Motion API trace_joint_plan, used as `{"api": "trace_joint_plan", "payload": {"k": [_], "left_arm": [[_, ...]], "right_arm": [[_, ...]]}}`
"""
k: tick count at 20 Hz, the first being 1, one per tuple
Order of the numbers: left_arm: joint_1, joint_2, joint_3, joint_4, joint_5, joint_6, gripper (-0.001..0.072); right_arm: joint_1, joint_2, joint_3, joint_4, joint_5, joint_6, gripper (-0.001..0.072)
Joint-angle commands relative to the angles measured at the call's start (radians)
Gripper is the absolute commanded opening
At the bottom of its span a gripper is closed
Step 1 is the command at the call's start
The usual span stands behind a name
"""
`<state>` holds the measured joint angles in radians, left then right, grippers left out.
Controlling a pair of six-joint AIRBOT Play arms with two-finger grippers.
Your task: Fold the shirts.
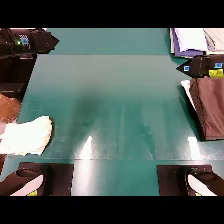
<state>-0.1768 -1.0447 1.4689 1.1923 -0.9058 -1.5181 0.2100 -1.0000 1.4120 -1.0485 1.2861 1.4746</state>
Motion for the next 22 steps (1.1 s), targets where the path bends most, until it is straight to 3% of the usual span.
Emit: {"api": "trace_joint_plan", "payload": {"k": [1,15,19,22], "left_arm": [[0.000,0.000,0.000,0.000,0.002,0.000,0.0027],[0.007,0.002,0.002,-0.004,0.056,0.000,0.0027],[0.084,0.035,0.004,0.058,-0.243,0.000,0.0027],[0.184,0.155,-0.144,0.192,-0.397,0.000,0.0027]], "right_arm": [[0.003,0.000,0.001,0.000,0.000,0.000,0.0019],[0.003,0.000,0.001,0.000,0.008,0.000,0.0019],[0.003,0.000,0.001,0.000,0.012,0.000,0.0019],[0.002,0.000,0.001,0.000,0.019,0.000,0.0019]]}}
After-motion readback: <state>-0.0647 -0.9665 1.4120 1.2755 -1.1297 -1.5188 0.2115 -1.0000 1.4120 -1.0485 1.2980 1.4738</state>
